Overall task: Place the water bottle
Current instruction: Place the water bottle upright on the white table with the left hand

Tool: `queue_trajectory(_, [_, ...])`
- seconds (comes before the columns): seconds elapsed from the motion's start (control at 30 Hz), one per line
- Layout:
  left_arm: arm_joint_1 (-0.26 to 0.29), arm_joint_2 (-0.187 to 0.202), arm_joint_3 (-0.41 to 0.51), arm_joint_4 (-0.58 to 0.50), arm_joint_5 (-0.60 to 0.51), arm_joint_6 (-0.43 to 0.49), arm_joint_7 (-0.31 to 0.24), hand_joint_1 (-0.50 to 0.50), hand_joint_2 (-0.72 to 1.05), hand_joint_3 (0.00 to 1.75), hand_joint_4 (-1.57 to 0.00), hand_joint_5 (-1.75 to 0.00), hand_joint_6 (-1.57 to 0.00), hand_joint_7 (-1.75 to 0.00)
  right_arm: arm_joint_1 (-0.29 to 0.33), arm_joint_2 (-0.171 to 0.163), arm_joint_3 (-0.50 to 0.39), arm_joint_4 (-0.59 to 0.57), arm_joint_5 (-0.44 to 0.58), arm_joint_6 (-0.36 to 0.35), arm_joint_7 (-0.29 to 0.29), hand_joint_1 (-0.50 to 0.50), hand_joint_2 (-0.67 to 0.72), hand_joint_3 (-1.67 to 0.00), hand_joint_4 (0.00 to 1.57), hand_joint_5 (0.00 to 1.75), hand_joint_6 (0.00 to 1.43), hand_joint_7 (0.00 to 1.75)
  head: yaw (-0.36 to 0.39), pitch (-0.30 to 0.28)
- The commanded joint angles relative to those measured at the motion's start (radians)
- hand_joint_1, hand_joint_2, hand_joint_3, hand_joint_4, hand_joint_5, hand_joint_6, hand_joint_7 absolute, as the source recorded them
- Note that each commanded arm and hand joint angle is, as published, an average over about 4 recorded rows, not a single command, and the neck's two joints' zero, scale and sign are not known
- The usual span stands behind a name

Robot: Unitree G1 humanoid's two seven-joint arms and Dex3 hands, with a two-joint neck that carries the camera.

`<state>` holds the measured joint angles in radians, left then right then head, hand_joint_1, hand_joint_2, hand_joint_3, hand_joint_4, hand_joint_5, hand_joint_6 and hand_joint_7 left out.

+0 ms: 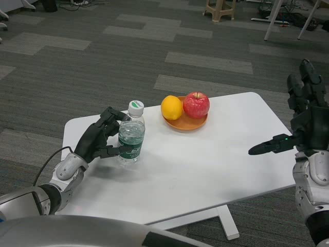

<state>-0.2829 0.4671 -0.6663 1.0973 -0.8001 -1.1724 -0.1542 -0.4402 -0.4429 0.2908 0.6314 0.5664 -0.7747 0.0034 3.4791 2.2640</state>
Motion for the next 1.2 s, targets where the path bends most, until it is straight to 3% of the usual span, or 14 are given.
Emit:
queue_trajectory(0.03, [-0.007,-0.005,-0.009,0.016,-0.008,-0.001,-0.001,-0.28,1.05,0.09,-1.01,-1.75,-0.73,-1.61,-0.022,0.004,-0.001,0.003,0.008,-0.006,-0.005,-0.50,0.28,0.00,0.00,0.00,0.00,0.07,-0.001,0.004])
queue_trajectory(0.63, [0.019,0.006,-0.033,0.032,-0.041,0.001,-0.015,-0.28,1.05,0.09,-1.01,-1.75,-0.73,-1.61,-0.019,0.007,-0.003,-0.016,0.007,-0.006,-0.005,-0.50,0.28,0.00,0.00,0.00,0.00,0.09,0.005,0.020])
queue_trajectory(1.2, [0.088,0.021,-0.042,0.036,-0.051,0.002,-0.035,-0.26,1.05,0.09,-1.01,-1.75,-0.73,-1.54,0.003,0.004,-0.002,-0.046,0.007,-0.008,-0.005,-0.50,0.28,0.00,0.00,0.00,0.00,0.07,0.011,0.020])
